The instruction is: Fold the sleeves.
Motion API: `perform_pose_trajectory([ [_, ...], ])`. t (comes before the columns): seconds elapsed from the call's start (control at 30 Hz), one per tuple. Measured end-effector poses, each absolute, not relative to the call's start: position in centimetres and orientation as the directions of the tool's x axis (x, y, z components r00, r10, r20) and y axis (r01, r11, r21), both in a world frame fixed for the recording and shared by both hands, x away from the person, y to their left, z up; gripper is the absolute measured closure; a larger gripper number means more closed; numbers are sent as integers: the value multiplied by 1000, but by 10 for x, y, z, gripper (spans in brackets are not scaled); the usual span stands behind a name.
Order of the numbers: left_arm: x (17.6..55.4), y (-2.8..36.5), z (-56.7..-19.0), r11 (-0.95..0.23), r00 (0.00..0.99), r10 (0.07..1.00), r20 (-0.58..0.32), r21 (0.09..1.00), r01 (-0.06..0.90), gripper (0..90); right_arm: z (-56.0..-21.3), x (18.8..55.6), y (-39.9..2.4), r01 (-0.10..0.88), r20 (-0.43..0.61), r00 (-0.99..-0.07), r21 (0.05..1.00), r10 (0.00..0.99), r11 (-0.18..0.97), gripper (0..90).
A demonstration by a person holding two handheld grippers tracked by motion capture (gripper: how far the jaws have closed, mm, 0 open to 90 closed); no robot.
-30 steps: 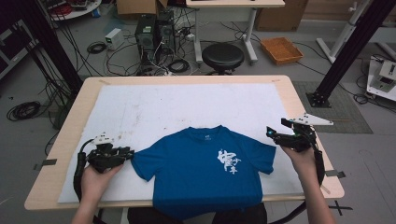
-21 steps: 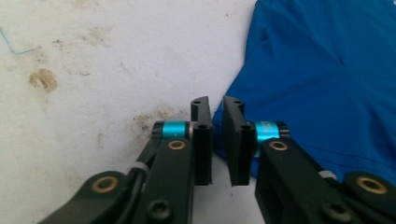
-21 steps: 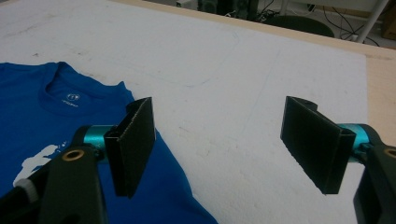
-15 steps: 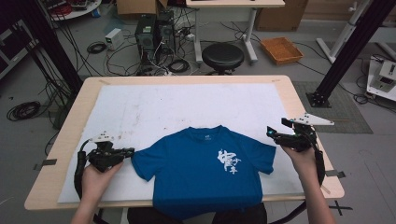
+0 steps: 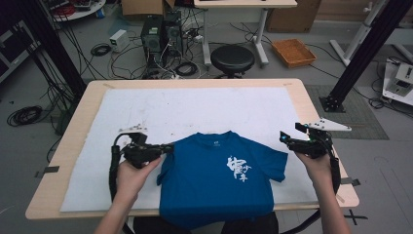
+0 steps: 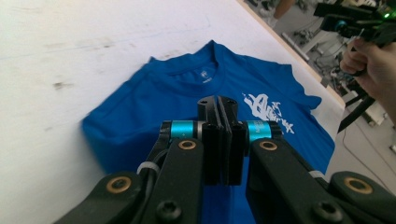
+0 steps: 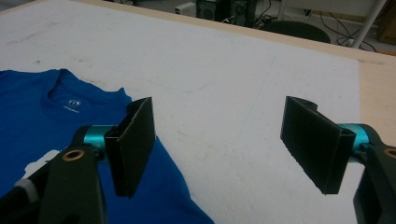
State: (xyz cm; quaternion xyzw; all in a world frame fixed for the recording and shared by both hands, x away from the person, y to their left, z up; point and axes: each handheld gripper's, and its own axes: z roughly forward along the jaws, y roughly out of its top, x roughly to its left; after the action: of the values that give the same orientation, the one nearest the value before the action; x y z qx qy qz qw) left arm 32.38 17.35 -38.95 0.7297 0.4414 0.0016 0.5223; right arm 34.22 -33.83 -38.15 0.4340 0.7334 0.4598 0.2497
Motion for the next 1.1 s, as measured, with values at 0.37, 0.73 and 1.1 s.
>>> perform_pose_trajectory([
  [0.37, 350, 112, -414, -117, 620, 633, -463, 735, 668, 883, -386, 344, -340, 422, 39, -494, 884, 869, 201, 264],
  [0.73, 349, 119, -410, -136, 693, 641, -330, 839, 526, 567, -391, 346, -344, 451, 58, -464, 874, 884, 180, 263],
  [1.1, 331, 187, -404, -167, 712, 685, -154, 918, 360, 512, -402, 349, -356, 543, 113, -470, 819, 875, 186, 454],
])
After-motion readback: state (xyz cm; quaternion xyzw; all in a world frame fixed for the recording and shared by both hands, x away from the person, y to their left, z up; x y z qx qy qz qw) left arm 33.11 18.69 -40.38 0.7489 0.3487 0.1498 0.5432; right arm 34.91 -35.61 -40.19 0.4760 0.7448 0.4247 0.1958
